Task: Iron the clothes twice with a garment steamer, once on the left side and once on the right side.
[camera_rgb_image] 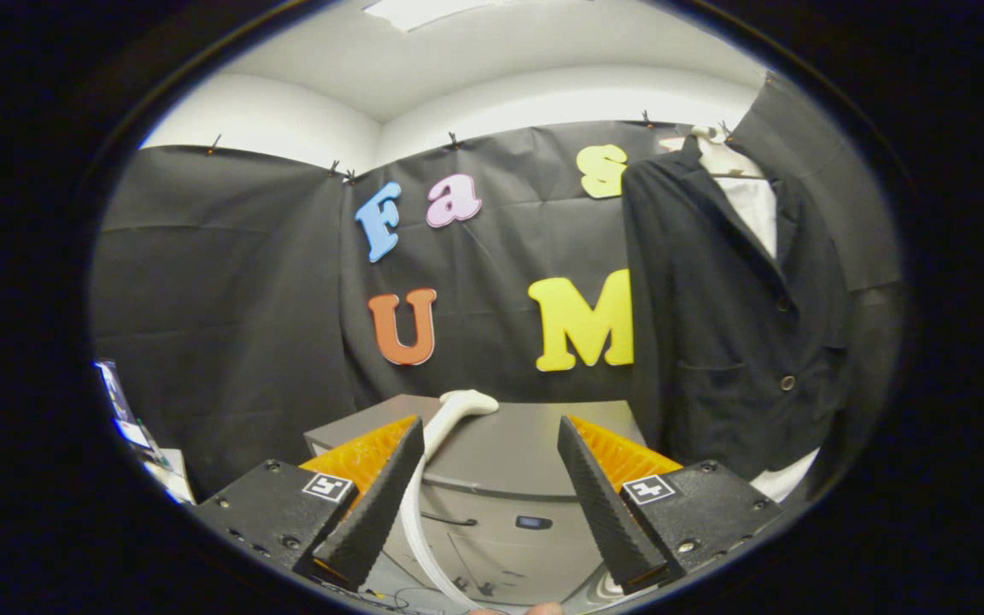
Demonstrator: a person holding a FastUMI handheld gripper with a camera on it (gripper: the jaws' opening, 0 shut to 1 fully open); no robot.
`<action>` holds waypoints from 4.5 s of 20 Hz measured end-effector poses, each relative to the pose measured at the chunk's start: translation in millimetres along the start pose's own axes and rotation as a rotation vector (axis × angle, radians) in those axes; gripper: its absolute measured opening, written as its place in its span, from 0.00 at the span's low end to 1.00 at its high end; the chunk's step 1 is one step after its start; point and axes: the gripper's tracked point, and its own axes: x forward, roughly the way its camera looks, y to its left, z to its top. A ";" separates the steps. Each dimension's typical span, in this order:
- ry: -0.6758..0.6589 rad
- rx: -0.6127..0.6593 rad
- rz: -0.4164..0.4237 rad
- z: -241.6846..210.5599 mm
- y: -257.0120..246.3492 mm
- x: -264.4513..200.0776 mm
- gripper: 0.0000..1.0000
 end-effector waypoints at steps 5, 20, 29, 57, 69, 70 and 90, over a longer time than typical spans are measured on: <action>0.099 0.043 0.079 4.1 25.7 71.2 1.00; 0.602 0.090 0.038 -88.0 53.0 227.9 0.88; 0.662 0.087 -0.032 -102.8 57.1 251.5 0.58; 0.242 0.167 -0.124 -17.7 -101.9 -20.8 0.36; -0.225 0.083 -0.227 159.0 -222.4 -70.5 0.36; -0.243 0.067 -0.221 171.4 -231.8 -67.2 0.36; -0.194 0.004 -0.251 164.8 -293.9 -2.5 0.36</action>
